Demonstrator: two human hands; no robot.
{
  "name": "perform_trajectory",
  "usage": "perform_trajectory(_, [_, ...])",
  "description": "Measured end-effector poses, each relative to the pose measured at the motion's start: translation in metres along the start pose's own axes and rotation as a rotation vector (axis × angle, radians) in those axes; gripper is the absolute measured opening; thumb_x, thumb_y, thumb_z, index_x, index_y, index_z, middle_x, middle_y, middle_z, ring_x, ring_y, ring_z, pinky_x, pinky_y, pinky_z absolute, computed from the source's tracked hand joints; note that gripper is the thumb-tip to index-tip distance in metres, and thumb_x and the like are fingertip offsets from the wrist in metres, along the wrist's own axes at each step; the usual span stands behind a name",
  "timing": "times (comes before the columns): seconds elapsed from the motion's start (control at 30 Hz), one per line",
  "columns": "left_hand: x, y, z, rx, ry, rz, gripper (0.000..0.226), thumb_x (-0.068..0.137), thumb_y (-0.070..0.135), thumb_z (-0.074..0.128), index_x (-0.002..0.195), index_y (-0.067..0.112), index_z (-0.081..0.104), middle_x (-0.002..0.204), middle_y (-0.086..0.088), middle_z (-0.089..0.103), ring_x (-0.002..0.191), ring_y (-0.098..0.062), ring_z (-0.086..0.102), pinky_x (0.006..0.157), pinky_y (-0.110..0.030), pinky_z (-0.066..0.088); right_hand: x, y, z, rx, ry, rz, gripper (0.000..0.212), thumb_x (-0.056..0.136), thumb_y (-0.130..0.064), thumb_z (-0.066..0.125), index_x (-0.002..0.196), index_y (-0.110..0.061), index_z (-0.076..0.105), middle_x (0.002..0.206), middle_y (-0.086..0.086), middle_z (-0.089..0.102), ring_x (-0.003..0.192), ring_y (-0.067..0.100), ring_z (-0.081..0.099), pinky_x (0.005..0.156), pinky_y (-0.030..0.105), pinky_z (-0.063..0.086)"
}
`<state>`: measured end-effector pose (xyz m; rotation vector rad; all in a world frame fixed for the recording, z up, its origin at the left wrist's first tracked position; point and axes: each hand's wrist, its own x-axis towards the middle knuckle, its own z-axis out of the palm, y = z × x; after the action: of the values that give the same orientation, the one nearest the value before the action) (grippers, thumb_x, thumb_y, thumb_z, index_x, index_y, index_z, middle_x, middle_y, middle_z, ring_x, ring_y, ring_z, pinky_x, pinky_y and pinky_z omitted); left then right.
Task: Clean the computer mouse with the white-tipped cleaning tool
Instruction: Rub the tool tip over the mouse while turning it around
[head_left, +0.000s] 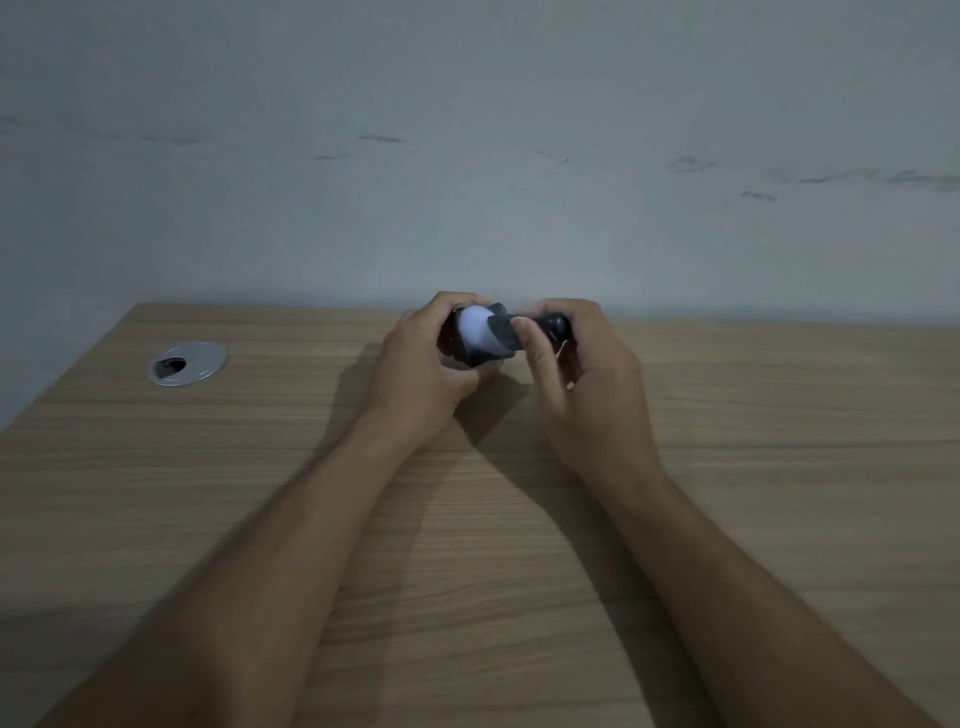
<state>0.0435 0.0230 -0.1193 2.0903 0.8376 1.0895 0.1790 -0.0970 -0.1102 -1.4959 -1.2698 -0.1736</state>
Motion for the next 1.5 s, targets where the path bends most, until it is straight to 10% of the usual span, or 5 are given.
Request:
perform_trajectory(0.13, [-0.001,0.000,0.000,-0.055,0.019,-0.032,0.055,0.078,0.019,0.090,0.129,0.029,0.072,0.112,0.004,0.079,0.093,-0.013,0.074,0.077,-0.022,0.058,0.002,0.009,-0.008,-0.054,0.076,0.083,0.018,0.109,-0.028,0.067,0.119,-0.014,0.073,0.111,-0.002,0.075,0.096,0.012,0.072,0.086,0.033,0.058])
perform_trajectory(0.33, [0.002,-0.004,0.001,-0.023,0.000,-0.021,0.058,0.069,0.023,0.085,0.126,0.021,0.076,0.115,0.004,0.081,0.107,-0.017,0.075,0.091,-0.030,0.061,-0.004,-0.006,-0.002,0.034,-0.083,-0.038,0.012,0.108,-0.022,0.070,0.115,-0.012,0.071,0.102,-0.008,0.072,0.090,-0.006,0.067,0.080,0.008,0.047])
perform_trajectory(0.47, [0.003,-0.004,0.001,-0.056,0.035,-0.025,0.056,0.075,0.011,0.090,0.127,0.021,0.074,0.111,0.007,0.080,0.089,0.006,0.070,0.076,-0.003,0.048,0.003,0.008,-0.006,-0.048,-0.059,0.054,0.017,0.109,-0.030,0.068,0.115,-0.015,0.072,0.100,-0.006,0.075,0.085,0.003,0.069,0.073,0.013,0.050])
perform_trajectory(1.27, [0.002,-0.002,-0.002,-0.022,0.023,-0.174,0.058,0.069,0.049,0.098,0.120,0.025,0.082,0.100,0.010,0.084,0.089,-0.002,0.077,0.075,-0.023,0.060,0.001,0.005,-0.009,0.071,-0.122,0.015,0.018,0.105,-0.033,0.073,0.115,-0.018,0.074,0.101,-0.009,0.075,0.077,0.012,0.067,0.067,0.023,0.052])
perform_trajectory(1.5, [0.000,0.003,-0.002,-0.025,0.018,-0.181,0.054,0.072,0.044,0.100,0.120,0.027,0.082,0.098,0.014,0.084,0.089,0.005,0.078,0.071,-0.004,0.051,0.006,0.032,-0.019,-0.046,-0.045,0.089,0.014,0.106,-0.034,0.072,0.112,-0.022,0.074,0.102,-0.007,0.075,0.080,0.005,0.066,0.073,0.028,0.054])
